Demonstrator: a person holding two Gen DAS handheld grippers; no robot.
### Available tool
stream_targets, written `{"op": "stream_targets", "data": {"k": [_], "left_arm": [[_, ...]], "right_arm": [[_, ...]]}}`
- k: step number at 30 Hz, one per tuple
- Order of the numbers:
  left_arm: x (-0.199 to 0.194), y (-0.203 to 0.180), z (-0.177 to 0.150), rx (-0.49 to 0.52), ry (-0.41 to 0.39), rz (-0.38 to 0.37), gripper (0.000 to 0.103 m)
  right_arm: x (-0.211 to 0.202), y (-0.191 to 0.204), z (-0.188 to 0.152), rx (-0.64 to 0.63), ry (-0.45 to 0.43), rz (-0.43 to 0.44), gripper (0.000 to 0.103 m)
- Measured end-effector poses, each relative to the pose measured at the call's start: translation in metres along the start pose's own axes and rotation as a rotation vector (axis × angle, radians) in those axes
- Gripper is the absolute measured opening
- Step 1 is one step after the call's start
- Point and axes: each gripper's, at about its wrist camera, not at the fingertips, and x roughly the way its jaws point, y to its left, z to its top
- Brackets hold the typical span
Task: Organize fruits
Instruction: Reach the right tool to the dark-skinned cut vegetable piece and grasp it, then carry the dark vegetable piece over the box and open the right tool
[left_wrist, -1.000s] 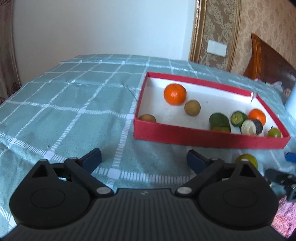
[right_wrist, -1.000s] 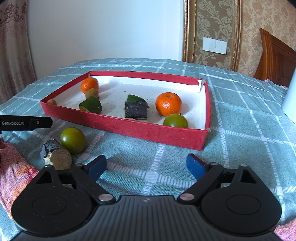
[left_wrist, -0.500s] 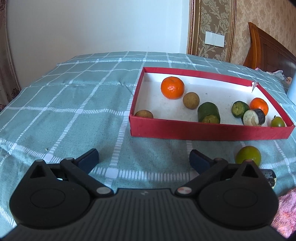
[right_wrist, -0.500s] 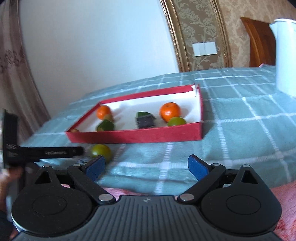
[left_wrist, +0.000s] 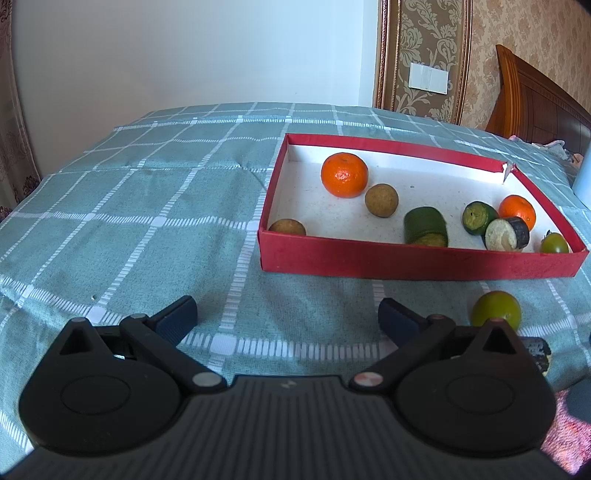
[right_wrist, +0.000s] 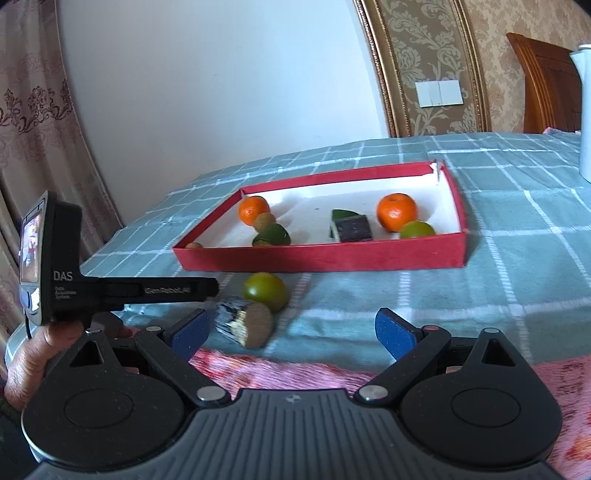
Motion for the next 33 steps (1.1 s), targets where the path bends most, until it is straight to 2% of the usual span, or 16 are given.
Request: {"op": "stream_targets", "data": {"k": [7, 12, 15, 19, 21, 25, 26, 28, 33], "left_arm": [[0.000, 0.000, 0.000, -0.001, 0.000, 0.000, 0.103], [0.000, 0.000, 0.000, -0.002, 0.000, 0.000, 0.103], [0.000, 0.000, 0.000, -0.002, 0.000, 0.000, 0.103], [0.000, 0.001, 0.000, -0.002, 0.000, 0.000, 0.103], [0.000, 0.000, 0.000, -0.002, 0.000, 0.000, 0.103], [0.000, 0.000, 0.000, -0.002, 0.000, 0.000, 0.103], [0.000, 0.000, 0.000, -0.002, 0.000, 0.000, 0.103], [0.000, 0.000, 0.000, -0.002, 0.000, 0.000, 0.103], [0.000, 0.000, 0.000, -0.002, 0.000, 0.000, 0.103]], "right_arm": [[0.017, 0.025, -0.001, -0.043, 0.029, -0.048, 0.097], [0.021, 0.044, -0.002, -0.120, -0.001, -0.091, 0.095], [0.026, 0.050, -0.001, -0.145, -0.002, -0.116, 0.086], [0.035, 0.048, 0.000, -0.119, 0.025, -0.130, 0.077], [0.039, 0.044, 0.000, -0.104, 0.045, -0.126, 0.062], [0.043, 0.045, -0.003, -0.105, 0.055, -0.126, 0.059], [0.043, 0.047, -0.005, -0.113, 0.052, -0.128, 0.055], [0.042, 0.050, -0.007, -0.123, 0.052, -0.112, 0.042], [0.042, 0.056, -0.013, -0.177, 0.029, -0.126, 0.042]]}}
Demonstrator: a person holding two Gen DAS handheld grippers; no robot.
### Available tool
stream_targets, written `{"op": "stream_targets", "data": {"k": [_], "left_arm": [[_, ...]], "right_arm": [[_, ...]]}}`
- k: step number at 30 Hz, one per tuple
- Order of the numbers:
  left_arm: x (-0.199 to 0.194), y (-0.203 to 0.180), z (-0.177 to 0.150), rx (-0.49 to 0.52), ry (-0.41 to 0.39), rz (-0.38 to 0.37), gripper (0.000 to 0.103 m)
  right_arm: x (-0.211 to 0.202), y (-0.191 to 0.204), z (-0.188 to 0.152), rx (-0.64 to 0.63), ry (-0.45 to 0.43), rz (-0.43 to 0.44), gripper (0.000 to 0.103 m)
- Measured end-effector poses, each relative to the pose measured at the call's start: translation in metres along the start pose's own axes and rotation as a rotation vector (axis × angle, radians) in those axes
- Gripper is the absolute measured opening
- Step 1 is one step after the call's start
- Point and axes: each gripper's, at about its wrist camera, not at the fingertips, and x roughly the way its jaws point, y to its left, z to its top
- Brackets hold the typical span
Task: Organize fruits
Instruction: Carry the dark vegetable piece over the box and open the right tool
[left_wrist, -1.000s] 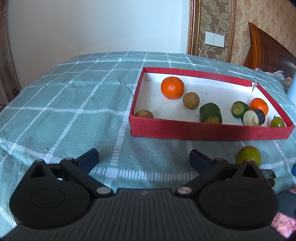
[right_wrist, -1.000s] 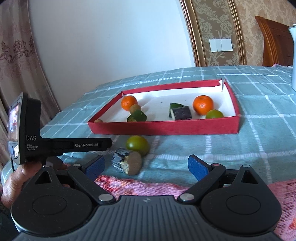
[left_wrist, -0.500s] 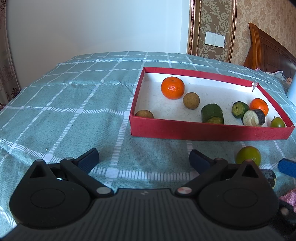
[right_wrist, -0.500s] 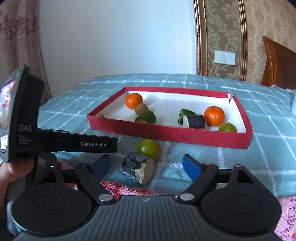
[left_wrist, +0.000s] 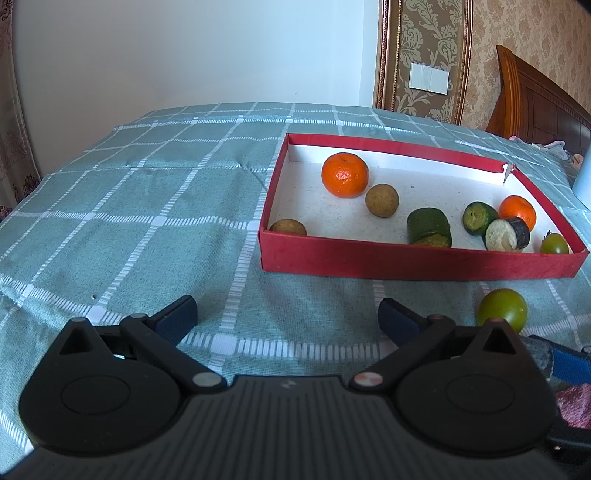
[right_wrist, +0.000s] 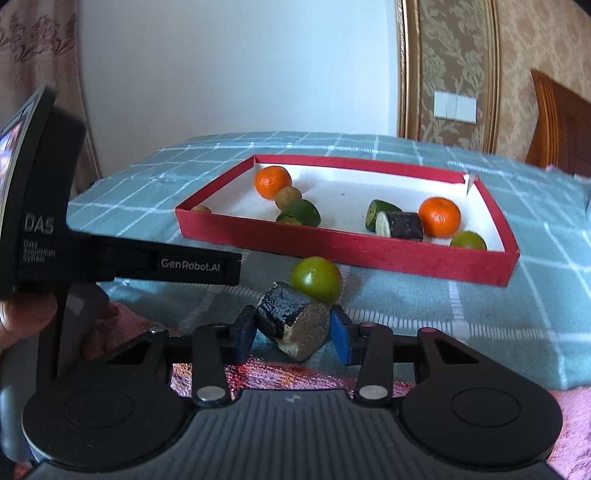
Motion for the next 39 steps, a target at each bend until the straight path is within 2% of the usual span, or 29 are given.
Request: {"op": "stream_targets", "data": {"k": [6, 13, 23, 30, 39], "left_arm": [[0.000, 0.000, 0.000, 0.000, 0.000, 0.000, 0.103], [0.000, 0.000, 0.000, 0.001, 0.000, 0.001, 0.103], [0.000, 0.000, 0.000, 0.001, 0.000, 0.001, 0.103], [0.000, 0.000, 0.000, 0.001, 0.000, 0.000, 0.103], [0.000, 0.000, 0.000, 0.001, 0.000, 0.001, 0.103]], "right_arm": [[-0.013, -0.014, -0.001, 0.026, -0.033, 0.013, 0.042], [-0.030, -0.044, 0.003, 0.025, -0.101, -0.122, 0.042], [-0.031, -0.089, 0.007, 0.073, -0.112, -0.213, 0.042], [-0.031, -0.119, 0.012, 0.133, -0.110, -0.216, 0.042], [-0.024, -0.133, 0.034, 0.144, -0.136, -0.221, 0.042]]}}
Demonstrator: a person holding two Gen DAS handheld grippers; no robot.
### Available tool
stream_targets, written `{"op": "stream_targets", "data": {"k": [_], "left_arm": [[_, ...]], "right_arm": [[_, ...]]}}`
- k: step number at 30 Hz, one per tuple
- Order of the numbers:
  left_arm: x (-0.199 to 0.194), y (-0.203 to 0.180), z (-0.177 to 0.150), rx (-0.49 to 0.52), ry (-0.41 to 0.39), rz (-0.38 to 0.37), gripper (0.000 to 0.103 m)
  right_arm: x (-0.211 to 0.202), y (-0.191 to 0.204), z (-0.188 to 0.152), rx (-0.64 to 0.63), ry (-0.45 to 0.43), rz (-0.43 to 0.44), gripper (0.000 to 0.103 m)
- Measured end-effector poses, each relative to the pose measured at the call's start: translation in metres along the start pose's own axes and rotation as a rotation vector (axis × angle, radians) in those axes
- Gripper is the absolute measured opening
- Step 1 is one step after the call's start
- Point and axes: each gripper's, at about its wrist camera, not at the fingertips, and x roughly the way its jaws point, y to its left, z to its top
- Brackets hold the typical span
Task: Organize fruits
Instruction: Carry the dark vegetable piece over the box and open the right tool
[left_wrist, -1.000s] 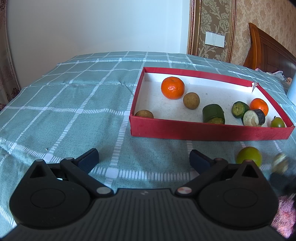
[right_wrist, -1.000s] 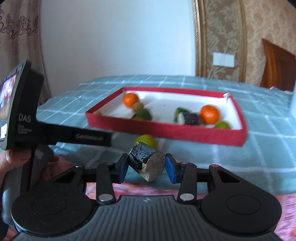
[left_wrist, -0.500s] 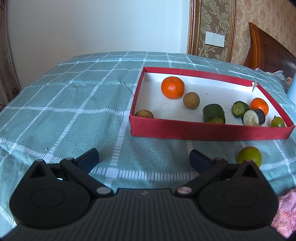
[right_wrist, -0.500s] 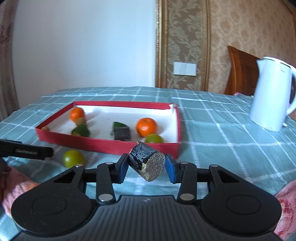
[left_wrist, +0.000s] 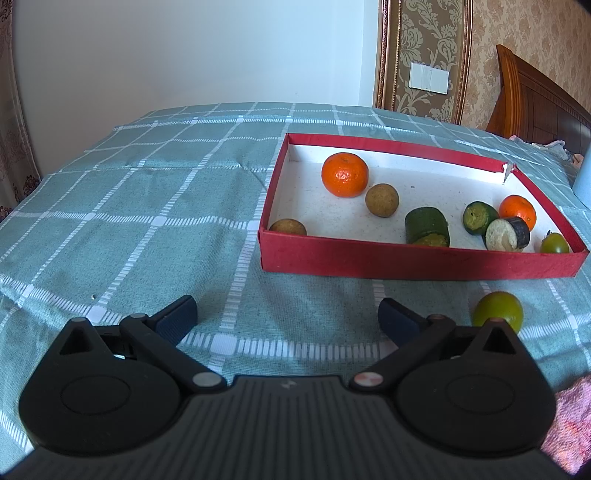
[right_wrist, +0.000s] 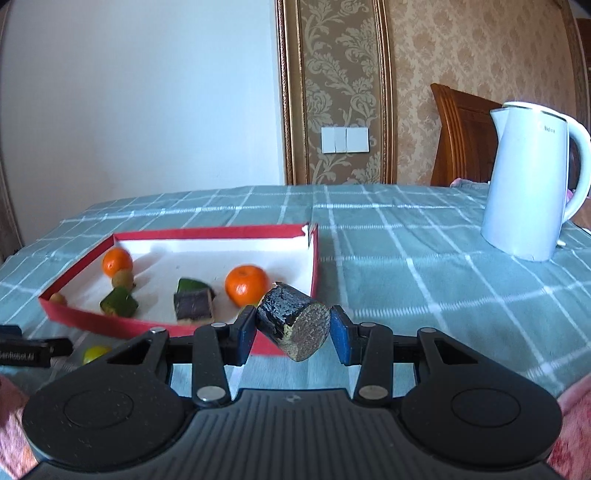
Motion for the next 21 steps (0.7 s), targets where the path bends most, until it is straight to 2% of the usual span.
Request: {"op": "stream_targets", "data": {"k": [6, 21], "left_arm": [[0.000, 0.000, 0.000, 0.000, 0.000, 0.000, 0.103], [0.000, 0.000, 0.000, 0.000, 0.000, 0.000, 0.103]], "right_arm": [[0.019, 0.005, 0.018, -0.012, -0.012, 0.013, 0.042], [0.114, 0.017, 0.058, -0.038, 0.078, -0.044, 0.042]]}}
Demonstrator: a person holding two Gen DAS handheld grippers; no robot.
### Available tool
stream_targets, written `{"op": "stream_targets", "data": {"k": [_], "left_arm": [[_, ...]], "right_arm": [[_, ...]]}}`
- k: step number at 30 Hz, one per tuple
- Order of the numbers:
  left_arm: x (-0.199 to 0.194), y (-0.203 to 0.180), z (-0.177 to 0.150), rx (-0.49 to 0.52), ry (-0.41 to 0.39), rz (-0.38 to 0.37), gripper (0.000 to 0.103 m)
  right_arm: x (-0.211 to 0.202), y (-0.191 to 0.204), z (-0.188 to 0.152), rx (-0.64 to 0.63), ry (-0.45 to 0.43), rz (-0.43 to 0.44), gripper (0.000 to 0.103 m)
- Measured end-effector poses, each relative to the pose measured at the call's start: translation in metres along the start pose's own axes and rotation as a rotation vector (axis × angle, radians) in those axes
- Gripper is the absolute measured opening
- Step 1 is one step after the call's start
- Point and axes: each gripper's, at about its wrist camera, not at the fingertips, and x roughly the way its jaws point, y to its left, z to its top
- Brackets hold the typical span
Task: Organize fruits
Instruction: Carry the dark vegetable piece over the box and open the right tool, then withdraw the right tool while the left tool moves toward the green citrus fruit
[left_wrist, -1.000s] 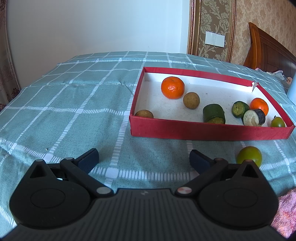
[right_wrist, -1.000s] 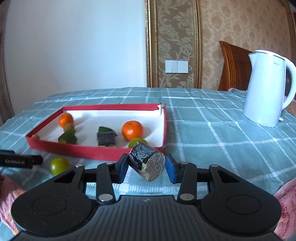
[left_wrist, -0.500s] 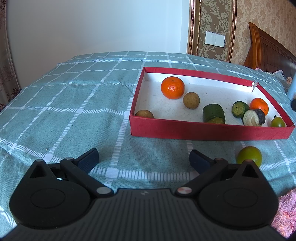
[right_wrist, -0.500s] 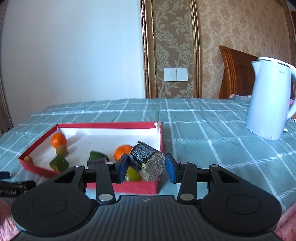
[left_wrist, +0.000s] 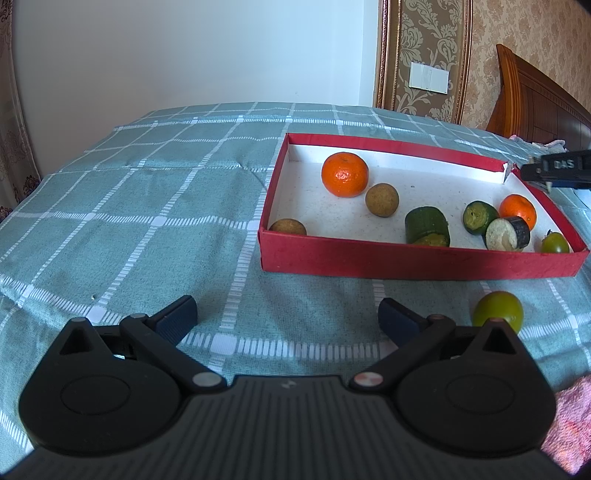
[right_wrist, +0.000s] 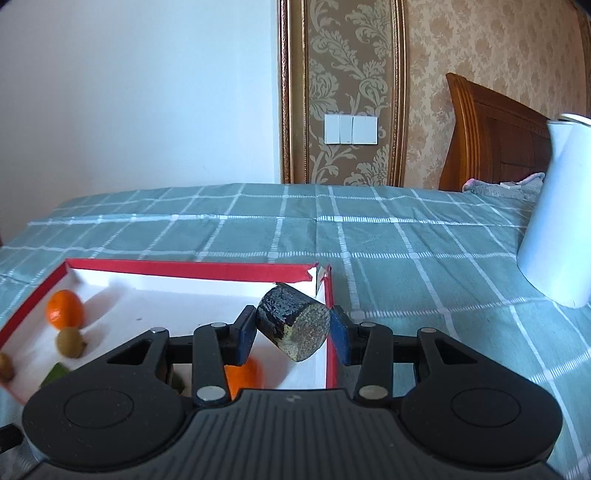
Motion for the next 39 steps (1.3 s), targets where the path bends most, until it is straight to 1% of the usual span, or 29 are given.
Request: {"op": "stream_targets", "data": {"k": [4, 15, 18, 23, 28, 32, 33, 35, 39], "left_arm": [[0.000, 0.000, 0.000, 0.000, 0.000, 0.000, 0.103], [0.000, 0.000, 0.000, 0.000, 0.000, 0.000, 0.103], [0.000, 0.000, 0.000, 0.000, 0.000, 0.000, 0.103], [0.000, 0.000, 0.000, 0.000, 0.000, 0.001, 0.103], [0.001, 0.000, 0.000, 0.000, 0.000, 0.001, 0.103], [0.001, 0.000, 0.000, 0.001, 0.000, 0.001, 0.103], [0.001, 0.000, 0.000, 0.001, 0.000, 0.001, 0.103], [0.000, 0.000, 0.000, 0.000, 0.000, 0.001, 0.103], [0.000, 0.000, 0.000, 0.000, 0.000, 0.001, 0.103]], "right_arm": [[0.016, 0.007, 0.005, -0.034, 0.023, 0.008, 0.042], [0.052, 0.017, 0.005, -0.075, 0.119, -0.030, 0.042], [0.051, 0.020, 0.005, -0.094, 0.139, -0.030, 0.042], [0.051, 0.023, 0.004, -0.104, 0.137, -0.044, 0.043], [0.049, 0.016, 0.004, -0.057, 0.141, -0.018, 0.043], [0.041, 0.010, 0.004, -0.027, 0.135, 0.012, 0.046], [0.038, 0.010, 0.003, -0.028, 0.128, 0.012, 0.051], [0.031, 0.010, 0.001, -0.029, 0.108, 0.018, 0.058], [0.016, 0.007, -0.002, -0.011, 0.078, 0.030, 0.061]]}}
